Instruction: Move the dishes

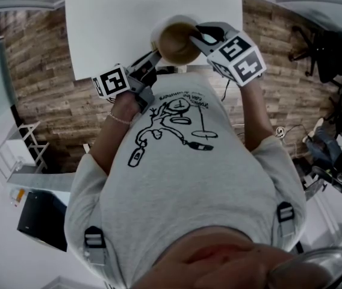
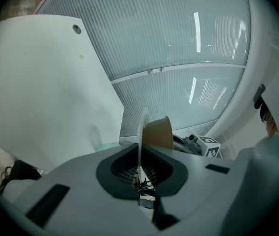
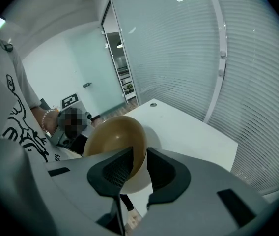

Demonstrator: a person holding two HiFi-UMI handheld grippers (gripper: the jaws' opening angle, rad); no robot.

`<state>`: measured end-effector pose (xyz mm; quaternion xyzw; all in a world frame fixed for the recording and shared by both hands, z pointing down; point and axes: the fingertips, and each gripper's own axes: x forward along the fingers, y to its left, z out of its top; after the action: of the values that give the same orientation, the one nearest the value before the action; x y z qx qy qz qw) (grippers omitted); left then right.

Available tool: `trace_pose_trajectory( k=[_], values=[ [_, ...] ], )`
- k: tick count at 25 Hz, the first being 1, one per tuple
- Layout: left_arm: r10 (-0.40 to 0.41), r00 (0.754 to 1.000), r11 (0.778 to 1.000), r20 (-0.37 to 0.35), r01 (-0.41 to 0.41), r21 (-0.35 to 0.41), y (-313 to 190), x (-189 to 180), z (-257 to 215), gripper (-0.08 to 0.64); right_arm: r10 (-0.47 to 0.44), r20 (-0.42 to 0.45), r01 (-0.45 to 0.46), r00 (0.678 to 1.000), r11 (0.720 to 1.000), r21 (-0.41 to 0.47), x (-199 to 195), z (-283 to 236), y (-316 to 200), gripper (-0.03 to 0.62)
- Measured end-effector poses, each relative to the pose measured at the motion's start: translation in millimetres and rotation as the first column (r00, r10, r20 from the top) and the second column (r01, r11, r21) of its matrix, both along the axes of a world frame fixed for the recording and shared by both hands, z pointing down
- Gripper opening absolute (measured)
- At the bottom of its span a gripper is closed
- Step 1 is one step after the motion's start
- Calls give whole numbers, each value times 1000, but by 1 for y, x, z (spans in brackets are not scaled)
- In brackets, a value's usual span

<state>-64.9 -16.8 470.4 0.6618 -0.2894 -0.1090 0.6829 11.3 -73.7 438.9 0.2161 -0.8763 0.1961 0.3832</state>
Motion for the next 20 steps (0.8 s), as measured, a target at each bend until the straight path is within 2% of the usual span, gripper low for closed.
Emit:
trace_pose_trajectory(
  k=[6,9,16,20],
  values=[
    [11,1000,1000,7,-11,2,7,6,2,11,25,-23,-25,999,1000,15,8,2,0,51],
    [16,1000,999,14,-16,31,8,8,1,11,38,-15,-38,999,999,16,11,2,2,48],
    [-19,1000,1000,1,19,-14,12,6,2,11,52,29,-52,998,999,4,12,-5,3,41],
    [-32,999,999,10,32,-3,14,-1,4,11,80,53,-80,995,997,5,17,-5,4,41]
  ],
)
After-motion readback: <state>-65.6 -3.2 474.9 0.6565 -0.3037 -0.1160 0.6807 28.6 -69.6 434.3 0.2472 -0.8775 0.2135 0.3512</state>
